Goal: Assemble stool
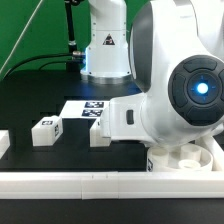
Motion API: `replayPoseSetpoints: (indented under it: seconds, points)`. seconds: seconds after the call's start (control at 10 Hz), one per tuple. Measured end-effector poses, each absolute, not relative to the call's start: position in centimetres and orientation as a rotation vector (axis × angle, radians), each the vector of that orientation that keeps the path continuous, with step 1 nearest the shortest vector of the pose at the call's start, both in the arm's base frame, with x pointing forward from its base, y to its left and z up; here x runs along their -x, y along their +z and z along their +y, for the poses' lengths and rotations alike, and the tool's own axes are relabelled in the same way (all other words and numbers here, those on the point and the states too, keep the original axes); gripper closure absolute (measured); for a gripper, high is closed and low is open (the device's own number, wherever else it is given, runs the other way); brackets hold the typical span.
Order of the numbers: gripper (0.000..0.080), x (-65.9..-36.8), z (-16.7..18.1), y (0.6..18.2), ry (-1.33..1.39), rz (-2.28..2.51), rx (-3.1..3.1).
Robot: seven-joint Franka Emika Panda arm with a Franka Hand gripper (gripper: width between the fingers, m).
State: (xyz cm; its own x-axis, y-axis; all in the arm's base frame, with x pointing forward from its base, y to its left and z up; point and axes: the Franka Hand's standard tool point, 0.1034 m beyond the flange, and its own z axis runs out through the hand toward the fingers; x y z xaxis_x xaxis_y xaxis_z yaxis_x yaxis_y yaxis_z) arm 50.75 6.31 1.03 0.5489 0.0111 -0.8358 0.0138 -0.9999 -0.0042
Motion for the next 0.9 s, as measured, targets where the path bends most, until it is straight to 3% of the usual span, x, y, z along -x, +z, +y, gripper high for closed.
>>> replayPoseSetpoints:
  seconds: [0.5,0.7,0.9]
  points:
    - [0.0463,-50.8,6.3,1.4,-1.498,0.031,-2.762]
    - [0.0462,-53.8,5.8,6.9,-1.465,0.101,-2.813]
    - [0.0462,-54.3,5.4,10.3,-1.487,0.123,-2.811]
